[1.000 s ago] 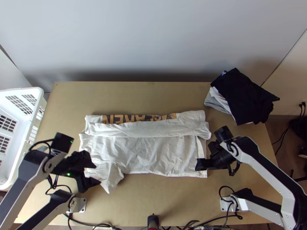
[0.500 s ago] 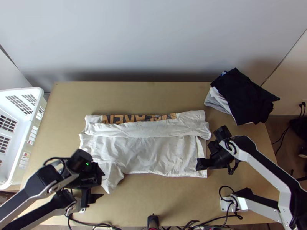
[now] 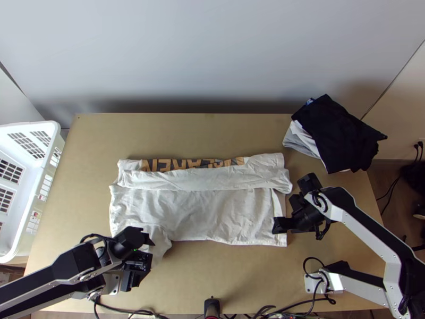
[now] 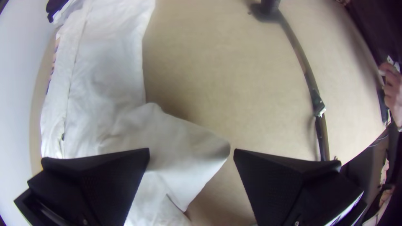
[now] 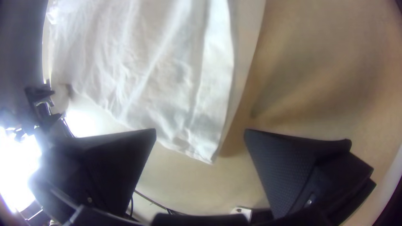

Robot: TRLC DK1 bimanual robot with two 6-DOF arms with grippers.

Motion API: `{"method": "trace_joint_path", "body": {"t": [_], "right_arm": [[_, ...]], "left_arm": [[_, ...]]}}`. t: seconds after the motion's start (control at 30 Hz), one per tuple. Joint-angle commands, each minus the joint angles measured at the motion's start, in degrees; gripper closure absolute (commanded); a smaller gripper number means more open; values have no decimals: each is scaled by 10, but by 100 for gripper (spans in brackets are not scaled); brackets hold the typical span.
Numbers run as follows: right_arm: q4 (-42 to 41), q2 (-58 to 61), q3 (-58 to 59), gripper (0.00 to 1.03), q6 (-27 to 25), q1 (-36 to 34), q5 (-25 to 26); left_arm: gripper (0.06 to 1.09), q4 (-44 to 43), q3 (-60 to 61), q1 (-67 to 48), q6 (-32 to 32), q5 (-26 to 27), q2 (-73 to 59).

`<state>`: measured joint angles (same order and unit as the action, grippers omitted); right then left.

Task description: Fold the t-shirt

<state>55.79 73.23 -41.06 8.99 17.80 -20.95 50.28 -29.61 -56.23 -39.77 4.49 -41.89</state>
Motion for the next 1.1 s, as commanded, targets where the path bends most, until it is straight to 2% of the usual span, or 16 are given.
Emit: {"method": "trace_joint_path", "body": {"t": [0.0,0.2,0.27,0.33,0.4,0.47,0.5,0.63,0.67,0.83,0.97,1.07], "right_arm": [[-1,0,-1,5,1,-8,1],[-1,2,0,5,1,-8,1],[-1,2,2,5,1,-8,1],[-1,2,3,5,1,-8,1],[-1,2,3,5,1,-8,1],[-1,2,3,5,1,-8,1],[-1,2,3,5,1,-8,1],[-1,1,5,5,1,-8,1],[-1,1,5,5,1,-8,1],[-1,-1,6,5,1,-8,1],[-1,-1,6,5,1,-8,1],[-1,-2,7,5,1,-10,1]], "left_arm": [[11,-29,46,-13,-4,-21,17],[11,-55,65,-6,-3,-34,34],[19,-58,64,-4,-1,-33,35],[32,-61,61,-3,0,-33,36],[54,-64,58,-3,3,-33,36],[57,-69,58,-2,5,-33,39],[62,-69,58,-3,2,-33,37],[101,-77,54,-1,0,-30,41],[105,-75,47,0,3,-26,41],[105,-39,-2,36,7,47,12],[105,24,-54,90,4,146,-57],[105,58,-82,134,-14,201,-105]]}}
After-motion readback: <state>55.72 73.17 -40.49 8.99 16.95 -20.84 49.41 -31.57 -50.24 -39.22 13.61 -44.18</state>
